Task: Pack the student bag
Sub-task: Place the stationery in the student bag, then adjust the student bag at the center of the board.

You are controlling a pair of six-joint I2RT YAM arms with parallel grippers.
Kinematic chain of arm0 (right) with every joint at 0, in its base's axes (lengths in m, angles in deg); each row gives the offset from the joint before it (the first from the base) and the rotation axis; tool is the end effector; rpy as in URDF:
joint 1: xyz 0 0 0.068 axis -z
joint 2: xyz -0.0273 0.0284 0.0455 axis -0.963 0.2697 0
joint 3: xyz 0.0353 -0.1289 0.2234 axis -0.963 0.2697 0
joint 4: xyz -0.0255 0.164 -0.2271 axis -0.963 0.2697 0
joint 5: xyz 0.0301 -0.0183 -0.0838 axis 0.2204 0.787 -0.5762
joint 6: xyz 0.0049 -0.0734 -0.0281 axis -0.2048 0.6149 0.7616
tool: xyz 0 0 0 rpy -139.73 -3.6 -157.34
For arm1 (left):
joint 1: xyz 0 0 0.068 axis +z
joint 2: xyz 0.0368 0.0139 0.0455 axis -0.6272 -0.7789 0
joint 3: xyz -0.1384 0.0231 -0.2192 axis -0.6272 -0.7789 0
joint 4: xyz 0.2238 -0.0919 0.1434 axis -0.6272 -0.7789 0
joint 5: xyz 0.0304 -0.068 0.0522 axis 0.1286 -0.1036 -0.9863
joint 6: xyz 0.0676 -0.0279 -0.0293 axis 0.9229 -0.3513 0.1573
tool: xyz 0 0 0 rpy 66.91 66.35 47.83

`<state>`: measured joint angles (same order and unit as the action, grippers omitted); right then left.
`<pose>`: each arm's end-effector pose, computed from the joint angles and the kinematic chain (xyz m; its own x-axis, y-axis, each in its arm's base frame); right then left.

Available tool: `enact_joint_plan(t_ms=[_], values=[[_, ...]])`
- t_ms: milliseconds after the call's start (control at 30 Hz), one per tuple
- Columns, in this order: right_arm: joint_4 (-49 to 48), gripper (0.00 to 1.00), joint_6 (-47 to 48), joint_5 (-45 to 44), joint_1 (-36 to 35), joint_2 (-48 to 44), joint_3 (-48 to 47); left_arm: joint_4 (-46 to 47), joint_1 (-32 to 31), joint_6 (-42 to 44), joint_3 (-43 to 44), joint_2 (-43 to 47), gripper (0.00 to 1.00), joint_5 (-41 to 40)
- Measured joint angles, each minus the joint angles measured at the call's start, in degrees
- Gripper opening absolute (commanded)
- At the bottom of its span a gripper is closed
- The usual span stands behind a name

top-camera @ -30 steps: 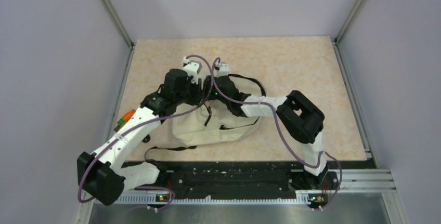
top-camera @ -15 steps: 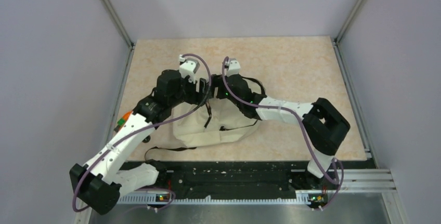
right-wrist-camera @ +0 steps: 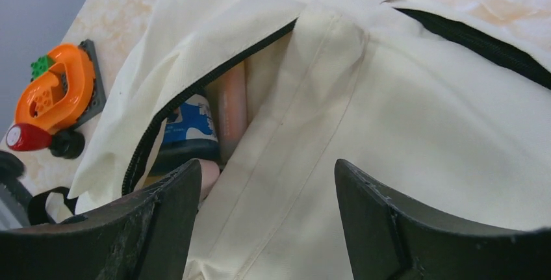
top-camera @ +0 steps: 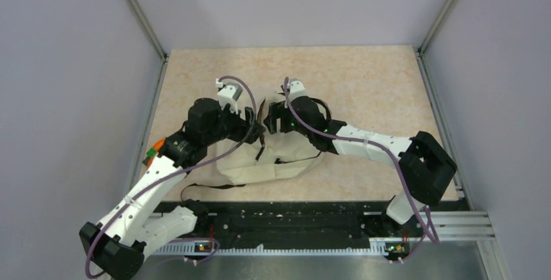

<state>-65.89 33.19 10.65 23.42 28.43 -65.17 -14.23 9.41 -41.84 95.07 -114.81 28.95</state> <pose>0.2693 0.3121 0.2191 -0.4875 0.0338 -0.8725 -0.5006 0.8079 0.3110 0.2259 -0.1425 0.3150 -0.5305 -0.0295 -0.8472 0.5028 0.7937 -0.3425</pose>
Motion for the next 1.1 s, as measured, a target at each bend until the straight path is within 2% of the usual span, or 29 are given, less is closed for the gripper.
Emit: enact_joint_plan(t_ms=[200,500,833,1000,1100], values=[[5.40,0.66,0.00,5.07,0.00,3.08,-5.73,-5.05,0.00,-3.23,-4.09,3.91,0.79,1.51],[8.15,0.58,-0.74,8.83,-0.11,4.85,-5.95,-8.48,0.00,-5.42,-6.12,9.29,0.79,1.60],[9.90,0.49,-0.57,9.16,-1.16,5.38,-6.05,-11.04,0.00,-5.42,-6.80,9.64,0.79,0.87],[11.98,0.48,0.07,8.70,-1.81,6.67,-8.31,-11.13,0.00,-5.40,-6.88,10.51,0.81,-0.92],[12.98,0.39,0.48,8.50,-2.40,7.19,-9.25,-11.13,0.00,-5.40,-6.88,11.43,0.82,-1.86]])
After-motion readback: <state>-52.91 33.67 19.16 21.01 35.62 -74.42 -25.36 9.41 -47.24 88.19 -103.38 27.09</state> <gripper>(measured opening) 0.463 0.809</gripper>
